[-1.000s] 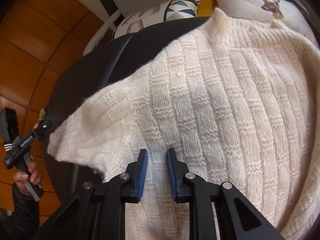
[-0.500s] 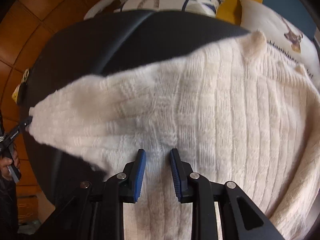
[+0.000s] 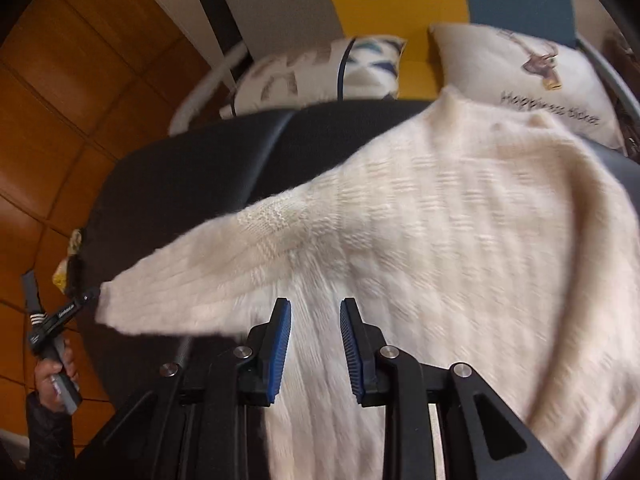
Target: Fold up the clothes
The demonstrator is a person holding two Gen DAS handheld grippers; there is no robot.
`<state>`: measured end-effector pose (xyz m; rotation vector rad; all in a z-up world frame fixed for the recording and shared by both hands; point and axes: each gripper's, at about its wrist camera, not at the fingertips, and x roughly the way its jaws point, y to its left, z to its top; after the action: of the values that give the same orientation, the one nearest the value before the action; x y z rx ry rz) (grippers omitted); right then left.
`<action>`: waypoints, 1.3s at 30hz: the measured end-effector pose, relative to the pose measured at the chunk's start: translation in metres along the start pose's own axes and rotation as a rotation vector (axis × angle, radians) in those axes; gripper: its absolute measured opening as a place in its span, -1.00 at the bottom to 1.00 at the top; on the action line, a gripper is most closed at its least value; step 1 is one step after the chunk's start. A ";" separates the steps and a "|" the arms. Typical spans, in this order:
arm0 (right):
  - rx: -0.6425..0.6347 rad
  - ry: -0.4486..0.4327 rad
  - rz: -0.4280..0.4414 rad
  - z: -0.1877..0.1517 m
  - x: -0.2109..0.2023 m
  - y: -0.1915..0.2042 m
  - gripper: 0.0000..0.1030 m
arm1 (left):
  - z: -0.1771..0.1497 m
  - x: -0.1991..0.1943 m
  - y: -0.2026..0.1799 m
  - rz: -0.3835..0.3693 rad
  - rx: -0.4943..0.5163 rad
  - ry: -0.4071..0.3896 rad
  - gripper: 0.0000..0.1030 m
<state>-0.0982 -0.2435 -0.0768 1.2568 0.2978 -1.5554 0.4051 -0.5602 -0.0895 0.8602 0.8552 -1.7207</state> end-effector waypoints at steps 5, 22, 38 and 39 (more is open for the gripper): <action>0.042 -0.075 -0.008 -0.085 -0.097 -0.041 -0.50 | -0.051 -0.050 -0.057 -0.392 0.065 0.057 -0.46; 0.394 -0.258 -0.052 -0.266 -0.160 -0.138 -0.50 | -0.249 -0.052 -0.236 -0.749 0.152 0.578 -0.33; 0.304 -0.241 -0.148 -0.271 -0.163 -0.129 -0.50 | -0.241 -0.031 -0.261 -0.769 -0.112 0.608 -0.85; 0.288 -0.231 -0.172 -0.268 -0.161 -0.126 -0.49 | -0.239 -0.032 -0.263 -0.772 -0.106 0.601 -0.85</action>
<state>-0.0722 0.0914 -0.1064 1.2794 0.0332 -1.9250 0.1996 -0.2739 -0.1424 1.0762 1.8484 -2.0493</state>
